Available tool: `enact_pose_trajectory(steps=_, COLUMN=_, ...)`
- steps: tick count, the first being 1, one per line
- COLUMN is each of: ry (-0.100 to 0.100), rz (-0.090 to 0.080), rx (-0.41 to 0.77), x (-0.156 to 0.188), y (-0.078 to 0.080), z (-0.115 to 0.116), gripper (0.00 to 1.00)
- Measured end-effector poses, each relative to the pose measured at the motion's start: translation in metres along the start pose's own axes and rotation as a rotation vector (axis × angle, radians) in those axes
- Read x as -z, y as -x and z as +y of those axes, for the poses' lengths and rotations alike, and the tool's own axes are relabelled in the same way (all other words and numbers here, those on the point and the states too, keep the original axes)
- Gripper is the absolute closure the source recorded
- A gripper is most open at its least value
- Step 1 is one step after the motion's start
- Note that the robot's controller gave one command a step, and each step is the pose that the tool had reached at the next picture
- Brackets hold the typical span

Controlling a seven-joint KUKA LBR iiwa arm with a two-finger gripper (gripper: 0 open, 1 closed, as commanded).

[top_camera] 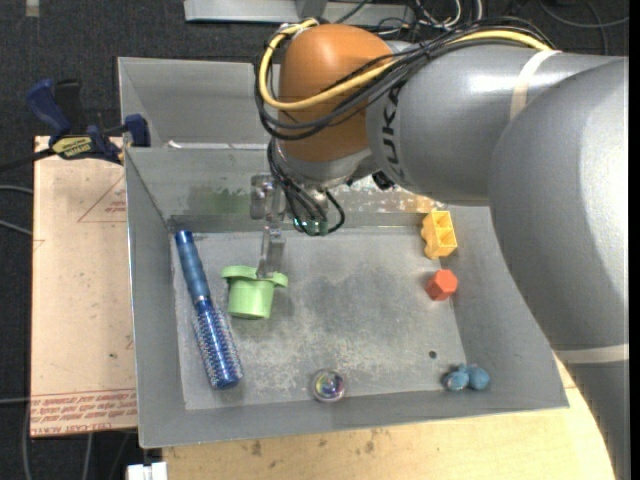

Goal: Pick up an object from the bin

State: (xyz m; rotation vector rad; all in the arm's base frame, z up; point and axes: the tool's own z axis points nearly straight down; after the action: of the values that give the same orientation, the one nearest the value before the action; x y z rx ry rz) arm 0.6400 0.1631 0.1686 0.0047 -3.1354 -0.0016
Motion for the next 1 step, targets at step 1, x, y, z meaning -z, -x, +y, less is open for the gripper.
enact_pose_trajectory(steps=1, ry=-0.001, rz=0.0, rx=-0.073, x=-0.1037, y=-0.0262, z=-0.0196, gripper=0.0)
